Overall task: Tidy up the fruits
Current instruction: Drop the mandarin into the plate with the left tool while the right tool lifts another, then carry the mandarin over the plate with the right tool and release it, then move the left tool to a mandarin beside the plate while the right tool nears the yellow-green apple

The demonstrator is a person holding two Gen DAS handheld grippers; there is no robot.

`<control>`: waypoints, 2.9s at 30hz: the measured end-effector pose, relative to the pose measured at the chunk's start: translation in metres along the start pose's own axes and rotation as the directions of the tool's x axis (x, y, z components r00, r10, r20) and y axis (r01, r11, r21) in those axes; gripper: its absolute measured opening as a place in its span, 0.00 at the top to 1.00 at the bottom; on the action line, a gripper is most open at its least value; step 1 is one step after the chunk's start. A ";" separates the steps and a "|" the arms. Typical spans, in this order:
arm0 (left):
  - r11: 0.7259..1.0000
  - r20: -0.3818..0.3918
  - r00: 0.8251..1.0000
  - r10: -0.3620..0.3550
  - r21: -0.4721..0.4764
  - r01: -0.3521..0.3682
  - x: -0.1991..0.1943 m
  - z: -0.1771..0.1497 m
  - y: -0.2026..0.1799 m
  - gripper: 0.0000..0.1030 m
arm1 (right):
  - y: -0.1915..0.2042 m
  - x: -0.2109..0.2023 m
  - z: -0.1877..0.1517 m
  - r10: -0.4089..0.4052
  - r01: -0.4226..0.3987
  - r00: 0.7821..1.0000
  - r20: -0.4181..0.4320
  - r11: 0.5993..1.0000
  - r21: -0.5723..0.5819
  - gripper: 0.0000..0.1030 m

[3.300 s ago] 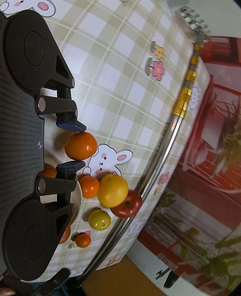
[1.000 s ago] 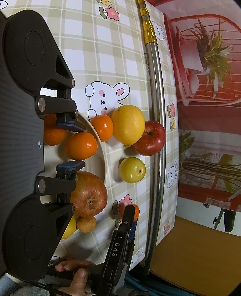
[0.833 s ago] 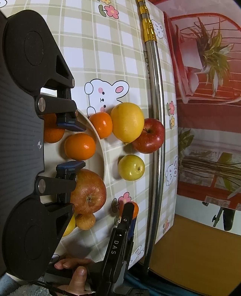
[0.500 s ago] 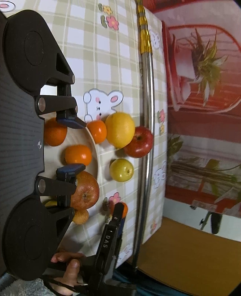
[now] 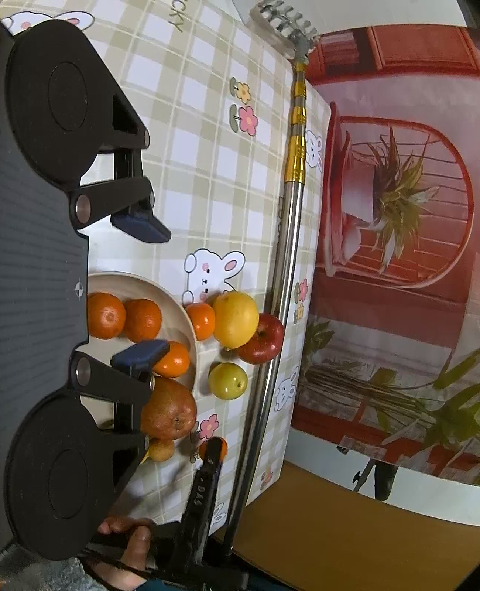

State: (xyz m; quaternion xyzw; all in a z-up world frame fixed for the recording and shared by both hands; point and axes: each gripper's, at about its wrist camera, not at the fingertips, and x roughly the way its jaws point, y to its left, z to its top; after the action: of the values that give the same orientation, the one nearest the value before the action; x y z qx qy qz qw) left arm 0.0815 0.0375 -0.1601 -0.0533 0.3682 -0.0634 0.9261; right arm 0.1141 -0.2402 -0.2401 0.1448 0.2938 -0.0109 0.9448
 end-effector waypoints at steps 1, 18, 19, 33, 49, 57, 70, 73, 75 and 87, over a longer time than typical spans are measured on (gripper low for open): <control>1.000 -0.002 1.000 -0.004 -0.001 0.004 0.000 -0.001 0.000 0.40 | 0.003 -0.002 0.001 -0.002 0.002 1.000 -0.008 1.000 -0.006 0.66; 0.997 0.073 0.995 0.063 -0.059 -0.059 -0.029 -0.006 0.021 0.30 | 0.085 -0.096 0.000 0.077 -0.077 0.992 0.104 0.997 -0.006 0.66; 0.996 0.076 0.995 0.068 -0.064 -0.063 -0.030 -0.006 0.023 0.30 | 0.091 -0.098 0.001 0.091 -0.090 0.990 0.104 0.996 -0.017 0.66; 0.994 0.081 0.994 0.069 -0.085 -0.062 -0.032 -0.015 0.037 0.28 | 0.159 -0.075 -0.019 0.116 -0.131 0.989 -0.090 0.975 -0.180 0.66; 0.991 0.066 0.995 0.080 -0.111 -0.073 -0.026 -0.015 0.046 0.22 | 0.197 -0.033 -0.028 0.022 -0.098 0.979 -0.205 0.925 -0.368 0.66; 0.991 0.057 0.995 0.077 -0.116 -0.070 -0.024 -0.014 0.046 0.22 | 0.196 -0.026 -0.032 0.021 -0.105 0.974 -0.227 0.925 -0.365 0.66; 0.993 0.053 0.994 0.091 -0.081 -0.087 -0.026 -0.012 0.036 0.22 | 0.185 -0.056 -0.022 0.075 -0.110 0.990 -0.120 0.942 -0.317 0.65; 0.993 0.055 0.994 0.095 -0.070 -0.091 -0.027 -0.011 0.034 0.22 | 0.177 -0.066 -0.014 0.075 -0.095 0.994 -0.079 0.951 -0.294 0.65; 0.993 0.059 0.994 0.097 -0.069 -0.093 -0.028 -0.009 0.033 0.22 | 0.170 -0.072 -0.009 0.073 -0.084 0.996 -0.051 0.958 -0.273 0.65; 0.994 0.096 0.989 0.111 -0.032 -0.109 -0.035 0.007 0.024 0.22 | 0.114 -0.104 0.014 0.008 0.010 0.995 0.100 0.984 -0.179 0.64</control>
State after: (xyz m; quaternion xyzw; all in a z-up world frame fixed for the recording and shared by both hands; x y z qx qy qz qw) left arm 0.0632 0.0668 -0.1345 -0.0482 0.3257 -0.0047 0.9442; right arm 0.0483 -0.1414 -0.1407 0.0582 0.2457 0.0078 0.9676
